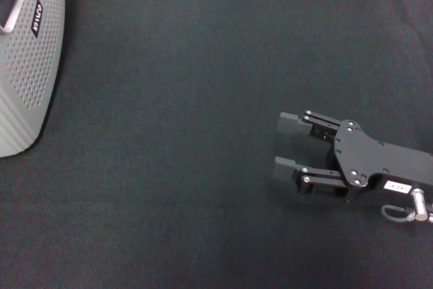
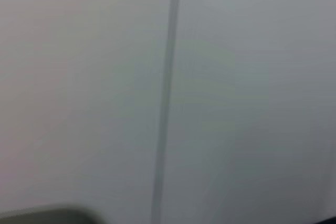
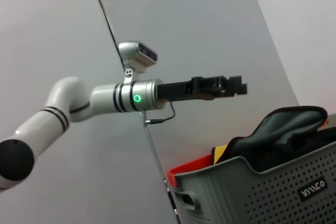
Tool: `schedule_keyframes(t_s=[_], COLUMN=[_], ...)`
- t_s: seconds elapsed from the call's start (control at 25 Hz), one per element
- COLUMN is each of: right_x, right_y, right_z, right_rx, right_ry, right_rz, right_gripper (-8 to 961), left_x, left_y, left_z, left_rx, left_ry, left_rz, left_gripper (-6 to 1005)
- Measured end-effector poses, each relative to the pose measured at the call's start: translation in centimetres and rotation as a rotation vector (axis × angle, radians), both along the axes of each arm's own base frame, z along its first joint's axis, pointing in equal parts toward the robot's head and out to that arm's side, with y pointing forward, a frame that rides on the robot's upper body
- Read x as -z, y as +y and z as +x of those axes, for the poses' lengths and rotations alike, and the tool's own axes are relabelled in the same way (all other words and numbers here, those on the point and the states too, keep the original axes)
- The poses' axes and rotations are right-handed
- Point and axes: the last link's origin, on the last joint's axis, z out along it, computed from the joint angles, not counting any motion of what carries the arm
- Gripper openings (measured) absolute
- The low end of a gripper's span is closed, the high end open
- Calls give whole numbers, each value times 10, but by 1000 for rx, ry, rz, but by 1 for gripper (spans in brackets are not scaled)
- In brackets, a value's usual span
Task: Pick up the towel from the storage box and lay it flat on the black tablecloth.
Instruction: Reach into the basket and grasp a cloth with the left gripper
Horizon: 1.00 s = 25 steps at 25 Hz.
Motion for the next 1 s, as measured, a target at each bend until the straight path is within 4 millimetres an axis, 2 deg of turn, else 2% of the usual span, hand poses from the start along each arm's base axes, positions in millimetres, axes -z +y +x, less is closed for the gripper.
schedule_keyframes(t_s=[0.2,0.56,1.0], right_x=[0,2,3], right_y=[3,7,6], right_z=[-2,-4,-2], right_rx=[-8,-14,-7], right_ry=[-2,-19,-20], right_rz=[8,22,32], right_gripper=[811,812,812], left_x=[-6,1,12], left_y=[-9,-18,-3], left_z=[10,8,-8], left_rx=[-136,-294,-391], left_ry=[139,243,243], left_rz=[54,46,-17], left_gripper=[751,752,751])
